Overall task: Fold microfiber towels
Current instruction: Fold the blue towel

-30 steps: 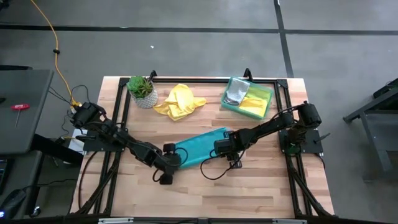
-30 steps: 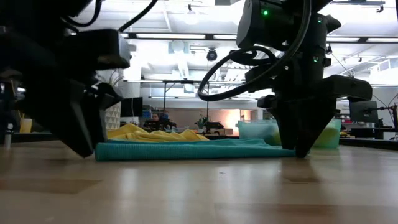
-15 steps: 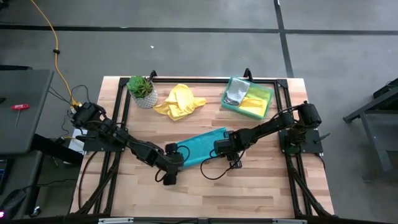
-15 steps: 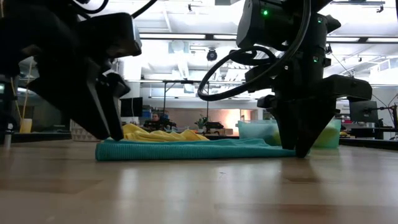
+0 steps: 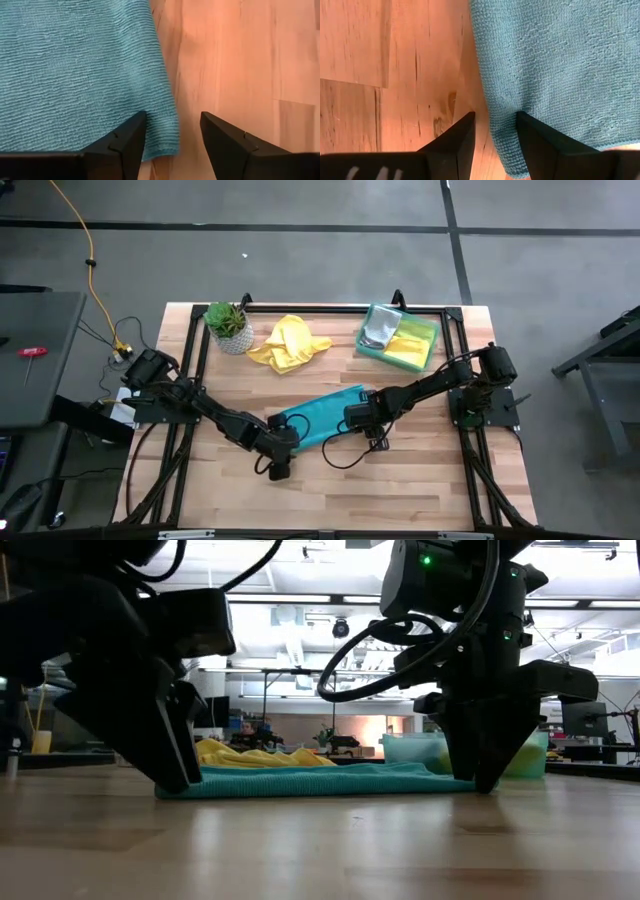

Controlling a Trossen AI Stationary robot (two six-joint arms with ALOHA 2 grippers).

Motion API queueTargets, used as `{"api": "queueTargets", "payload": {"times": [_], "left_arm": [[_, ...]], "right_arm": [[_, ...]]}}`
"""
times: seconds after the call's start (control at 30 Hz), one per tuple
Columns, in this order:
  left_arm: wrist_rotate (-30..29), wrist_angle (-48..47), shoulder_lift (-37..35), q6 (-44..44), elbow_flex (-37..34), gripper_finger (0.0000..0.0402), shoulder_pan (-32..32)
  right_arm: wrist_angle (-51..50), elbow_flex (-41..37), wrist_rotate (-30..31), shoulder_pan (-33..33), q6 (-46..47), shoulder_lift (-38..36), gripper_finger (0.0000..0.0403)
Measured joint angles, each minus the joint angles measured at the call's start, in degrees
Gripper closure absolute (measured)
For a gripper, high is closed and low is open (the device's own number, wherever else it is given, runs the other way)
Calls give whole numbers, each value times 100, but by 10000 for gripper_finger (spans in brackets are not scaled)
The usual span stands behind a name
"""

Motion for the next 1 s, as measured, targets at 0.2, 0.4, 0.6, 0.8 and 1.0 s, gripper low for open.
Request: {"api": "queueTargets", "payload": {"times": [0.2,0.4,0.6,0.8,1.0], "left_arm": [[-152,-200,35,-30,11,310,-104],[-172,-570,26,146,15,388,-117],[-174,-966,7,899,32,390,-118],[-280,-1193,2,1695,33,391,-94],[-238,-1296,-21,1958,39,396,-17]], "right_arm": [[4,0,0,0,198,0,269],[111,0,-2,2,1157,0,269],[443,0,-41,4,2192,0,269],[935,0,-46,63,2922,0,269],[880,0,-48,290,2377,0,269]]}}
